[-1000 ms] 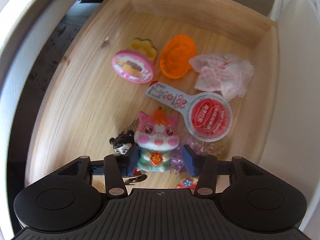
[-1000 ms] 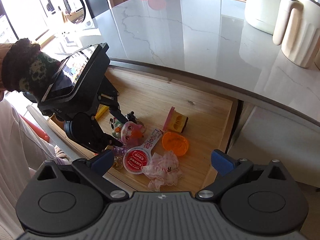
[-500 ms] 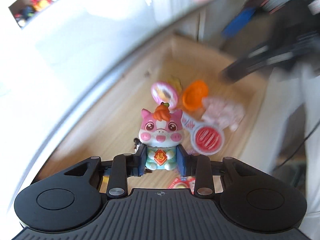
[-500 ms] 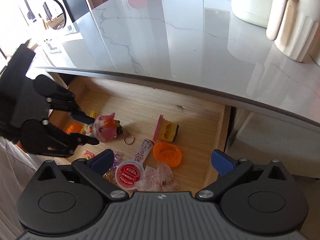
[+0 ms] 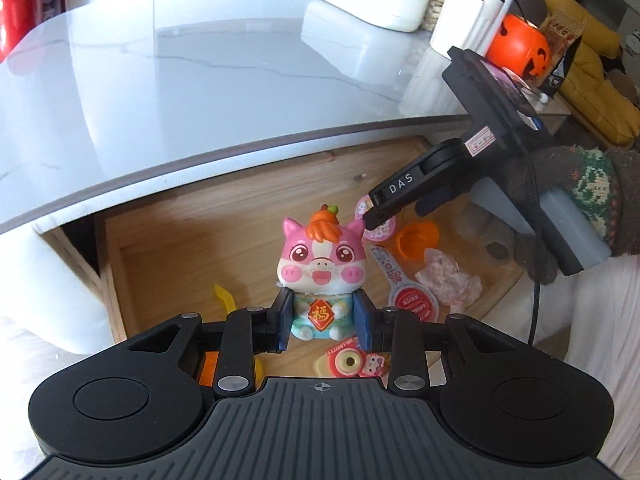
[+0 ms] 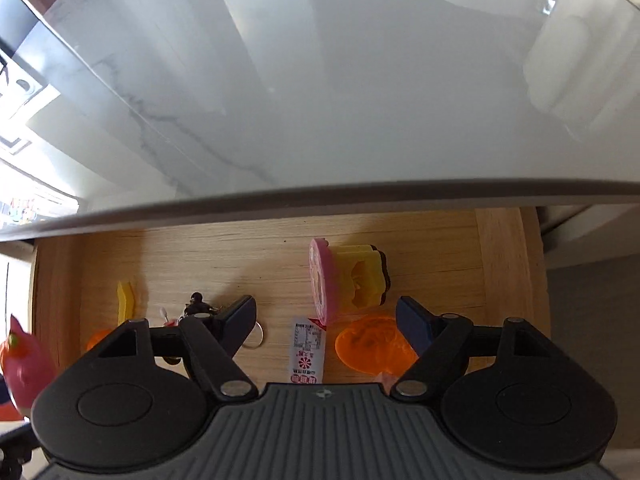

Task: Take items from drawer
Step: 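Lift the pig with the left tool while the right tool grasps the pink-yellow cup toy, then set the pig on the counter with the left tool while the right tool sets down the cup toy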

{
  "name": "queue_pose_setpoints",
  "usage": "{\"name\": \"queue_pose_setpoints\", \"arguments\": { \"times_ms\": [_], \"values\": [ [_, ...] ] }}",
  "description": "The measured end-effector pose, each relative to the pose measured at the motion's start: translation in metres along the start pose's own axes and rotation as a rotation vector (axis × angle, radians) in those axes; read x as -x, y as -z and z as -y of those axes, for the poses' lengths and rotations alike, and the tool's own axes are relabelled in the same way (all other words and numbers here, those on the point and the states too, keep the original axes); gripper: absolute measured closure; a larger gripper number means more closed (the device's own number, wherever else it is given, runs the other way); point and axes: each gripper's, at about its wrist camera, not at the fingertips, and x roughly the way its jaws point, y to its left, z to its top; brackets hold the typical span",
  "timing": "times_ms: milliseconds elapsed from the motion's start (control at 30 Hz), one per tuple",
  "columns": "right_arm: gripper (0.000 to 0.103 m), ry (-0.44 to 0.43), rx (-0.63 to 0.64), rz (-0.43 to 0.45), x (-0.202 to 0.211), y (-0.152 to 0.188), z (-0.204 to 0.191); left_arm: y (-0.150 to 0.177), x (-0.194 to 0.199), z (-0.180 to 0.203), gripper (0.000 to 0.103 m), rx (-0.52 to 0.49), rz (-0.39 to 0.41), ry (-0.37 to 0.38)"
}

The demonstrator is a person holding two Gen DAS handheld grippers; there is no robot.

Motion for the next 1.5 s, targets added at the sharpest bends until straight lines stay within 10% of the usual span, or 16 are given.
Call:
{"name": "queue_pose_setpoints", "arguments": {
  "times_ms": [133,233,600,800,1000,1167,1267,1400,1500],
  "values": [
    [0.025,0.054,0.011,-0.008,-0.019,-0.004,-0.006,0.001,-0.009,0.006,0.068,0.008,0.026,0.013],
    [0.059,0.066,0.019,-0.072,-0.033,-0.002,-0.006,-0.002,-0.014,0.010,0.068,-0.003,0.027,0.023],
    [0.061,-0.128,0.244,-0.031,0.069,0.042,-0.023,-0.006,-0.006,0.030,0.068,-0.076,0.084,0.044],
    [0.061,-0.227,0.301,0.138,0.127,0.042,-0.018,-0.092,0.010,0.025,0.067,-0.036,0.336,-0.130],
    [0.061,-0.259,0.290,0.299,0.161,0.037,-0.007,-0.162,-0.068,0.012,0.064,0.011,0.263,-0.252],
    [0.061,-0.276,0.230,0.339,0.174,0.026,0.012,-0.151,-0.074,0.000,0.062,0.085,0.274,-0.280],
    [0.061,-0.289,0.216,0.391,0.185,0.010,0.014,-0.133,-0.041,-0.007,0.063,0.145,0.383,-0.138],
    [0.061,-0.309,0.190,0.481,0.180,-0.027,0.006,-0.100,0.004,0.006,0.063,0.059,0.514,-0.107],
    [0.061,-0.287,0.172,0.531,0.168,-0.070,-0.005,-0.088,0.008,0.008,0.063,0.011,0.454,-0.115]
  ]
}}
